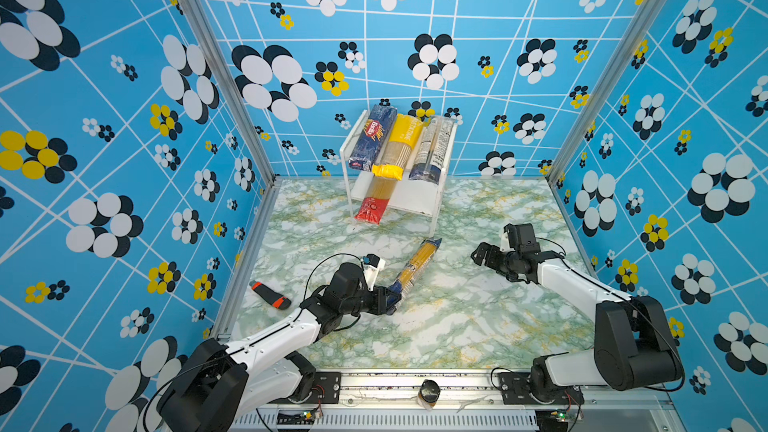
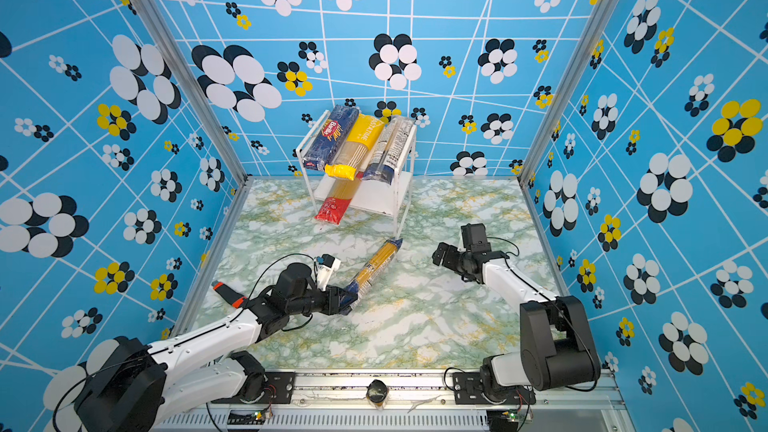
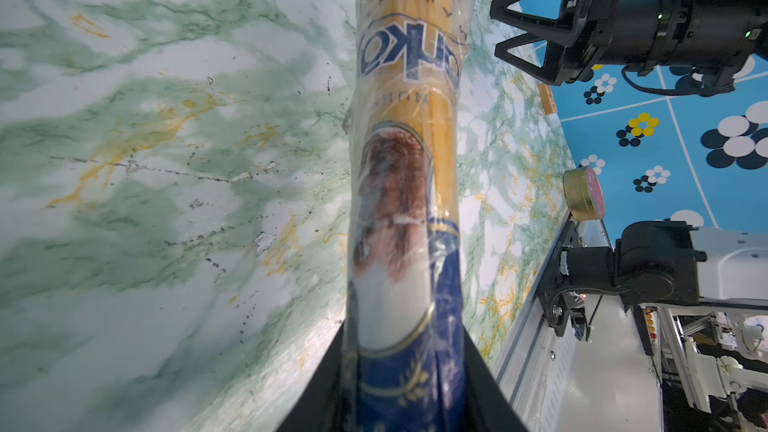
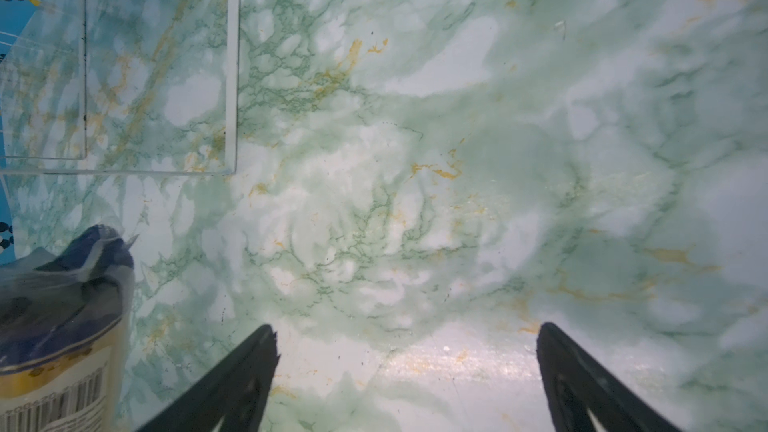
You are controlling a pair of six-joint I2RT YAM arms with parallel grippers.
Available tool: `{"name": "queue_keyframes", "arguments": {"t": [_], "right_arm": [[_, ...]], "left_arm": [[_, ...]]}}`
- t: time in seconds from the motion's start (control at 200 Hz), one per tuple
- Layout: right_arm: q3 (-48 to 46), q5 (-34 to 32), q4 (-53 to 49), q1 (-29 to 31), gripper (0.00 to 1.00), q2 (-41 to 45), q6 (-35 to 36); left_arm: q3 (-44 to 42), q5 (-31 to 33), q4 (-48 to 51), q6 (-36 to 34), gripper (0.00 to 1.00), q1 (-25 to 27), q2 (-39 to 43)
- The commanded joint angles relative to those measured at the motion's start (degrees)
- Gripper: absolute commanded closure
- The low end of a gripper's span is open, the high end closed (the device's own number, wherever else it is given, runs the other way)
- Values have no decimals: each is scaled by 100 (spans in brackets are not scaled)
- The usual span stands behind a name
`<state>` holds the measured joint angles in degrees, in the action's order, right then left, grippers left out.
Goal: Place and organize the pasta boxes and bags onto the shelf
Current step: 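Lift the Ankara bag with the left gripper toward the shelf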
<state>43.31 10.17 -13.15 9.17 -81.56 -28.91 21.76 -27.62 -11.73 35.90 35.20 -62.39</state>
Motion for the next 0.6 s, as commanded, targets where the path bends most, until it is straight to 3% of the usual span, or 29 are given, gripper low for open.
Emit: {"name": "queue_keyframes", "arguments": {"t": [0.0, 0.21, 0.36, 0.595], "right_arm": [[-7, 29, -29, -46, 1, -73, 30], [4, 37, -21, -47, 1, -114, 43], [2, 44, -2, -47, 1, -158, 35], [-23, 81, 30, -54, 1, -184, 6]], "left_arm": [[23, -406, -1118, 278, 100, -50, 427], [138, -407, -712, 476, 100, -92, 994], [398, -212, 191, 399, 100, -118, 1442], [419, -144, 354, 692, 100, -333, 1997]]}}
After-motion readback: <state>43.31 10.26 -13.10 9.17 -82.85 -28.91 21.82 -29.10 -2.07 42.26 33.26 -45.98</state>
